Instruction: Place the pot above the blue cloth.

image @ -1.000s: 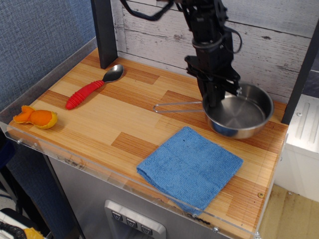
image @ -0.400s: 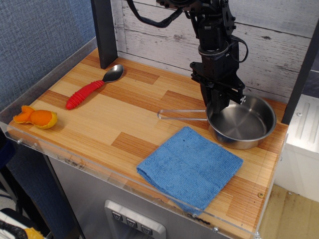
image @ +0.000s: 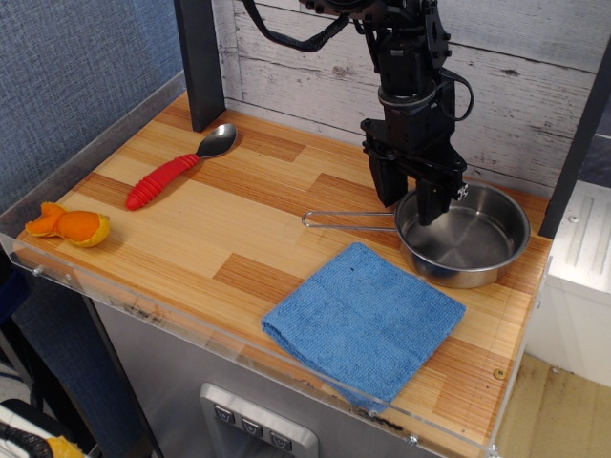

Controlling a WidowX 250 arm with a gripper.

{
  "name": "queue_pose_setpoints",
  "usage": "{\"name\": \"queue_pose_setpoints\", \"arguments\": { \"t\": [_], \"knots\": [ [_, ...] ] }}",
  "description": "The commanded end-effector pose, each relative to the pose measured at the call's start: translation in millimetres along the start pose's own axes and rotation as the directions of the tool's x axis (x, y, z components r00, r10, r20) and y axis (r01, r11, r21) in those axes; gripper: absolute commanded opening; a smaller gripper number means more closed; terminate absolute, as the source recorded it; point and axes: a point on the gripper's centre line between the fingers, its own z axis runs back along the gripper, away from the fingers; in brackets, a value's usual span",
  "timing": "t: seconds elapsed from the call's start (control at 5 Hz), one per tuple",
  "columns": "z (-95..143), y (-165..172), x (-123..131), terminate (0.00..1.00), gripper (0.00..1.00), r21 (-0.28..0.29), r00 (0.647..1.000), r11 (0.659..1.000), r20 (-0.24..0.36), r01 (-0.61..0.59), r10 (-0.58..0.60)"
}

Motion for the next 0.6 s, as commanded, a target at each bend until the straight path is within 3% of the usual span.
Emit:
{"name": "queue_pose_setpoints", "arguments": {
  "t": [0.0,0.2,0.4],
  "knots": [
    [32.1,3.9,11.3,0.0,1.0,0.02,0.996,1.0,0.085,0.007,-0.008],
    [50.5,7.1,18.4,0.0,1.0,0.029,0.992,1.0,0.125,0.002,-0.005],
    [77.5,4.5,24.5,0.0,1.0,0.031,0.977,0.999,0.208,0.035,-0.041]
  ]
}}
